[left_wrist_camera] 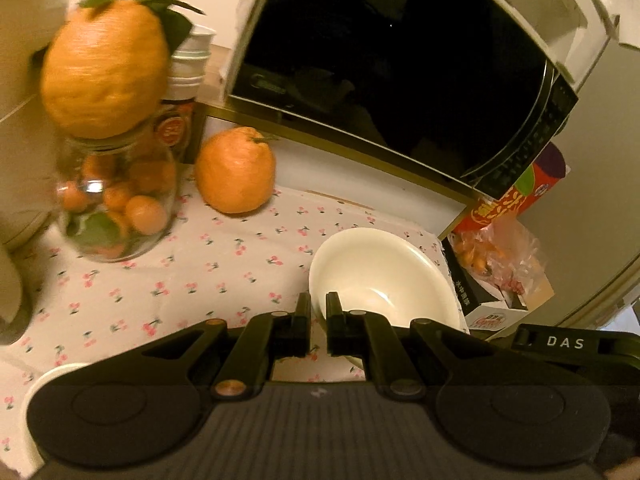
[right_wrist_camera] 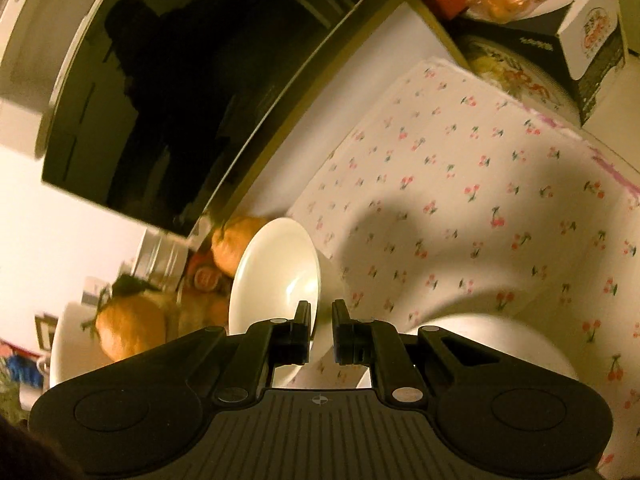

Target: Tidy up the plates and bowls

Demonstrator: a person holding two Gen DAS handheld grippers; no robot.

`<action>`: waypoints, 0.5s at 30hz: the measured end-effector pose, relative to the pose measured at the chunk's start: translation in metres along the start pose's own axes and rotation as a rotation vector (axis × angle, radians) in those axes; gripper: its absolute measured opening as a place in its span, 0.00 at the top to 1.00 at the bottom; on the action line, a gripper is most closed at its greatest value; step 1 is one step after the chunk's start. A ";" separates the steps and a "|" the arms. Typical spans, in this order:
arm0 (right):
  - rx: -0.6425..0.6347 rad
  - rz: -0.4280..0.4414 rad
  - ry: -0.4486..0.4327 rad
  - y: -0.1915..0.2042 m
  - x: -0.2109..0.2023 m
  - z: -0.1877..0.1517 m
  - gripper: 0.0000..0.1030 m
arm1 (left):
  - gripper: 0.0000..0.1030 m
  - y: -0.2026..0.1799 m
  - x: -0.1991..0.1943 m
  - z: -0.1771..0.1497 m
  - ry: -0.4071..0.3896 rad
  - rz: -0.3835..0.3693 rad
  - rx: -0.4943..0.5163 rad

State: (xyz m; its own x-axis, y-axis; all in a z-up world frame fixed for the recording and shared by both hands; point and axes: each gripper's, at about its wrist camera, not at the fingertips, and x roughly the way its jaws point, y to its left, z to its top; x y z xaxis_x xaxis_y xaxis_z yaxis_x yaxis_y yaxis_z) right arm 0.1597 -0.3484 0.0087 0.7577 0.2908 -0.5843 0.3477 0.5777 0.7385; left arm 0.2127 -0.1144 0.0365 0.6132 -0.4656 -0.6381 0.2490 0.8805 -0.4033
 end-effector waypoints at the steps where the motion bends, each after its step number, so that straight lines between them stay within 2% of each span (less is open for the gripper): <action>1: -0.007 0.004 0.008 0.002 0.000 -0.003 0.89 | 0.95 0.003 -0.005 -0.001 -0.003 0.002 -0.002; 11: -0.137 0.043 0.080 0.038 -0.002 -0.041 0.88 | 0.94 0.039 -0.054 -0.018 -0.058 0.014 -0.021; 15: -0.181 0.051 0.100 0.053 0.000 -0.053 0.88 | 0.94 0.054 -0.064 -0.015 -0.048 0.007 -0.054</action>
State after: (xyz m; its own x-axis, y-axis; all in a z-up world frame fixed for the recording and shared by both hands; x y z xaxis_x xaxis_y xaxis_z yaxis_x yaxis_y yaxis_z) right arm 0.1486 -0.2773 0.0295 0.7101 0.3919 -0.5850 0.1986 0.6856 0.7003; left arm 0.1754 -0.0379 0.0458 0.6505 -0.4532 -0.6095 0.2042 0.8773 -0.4344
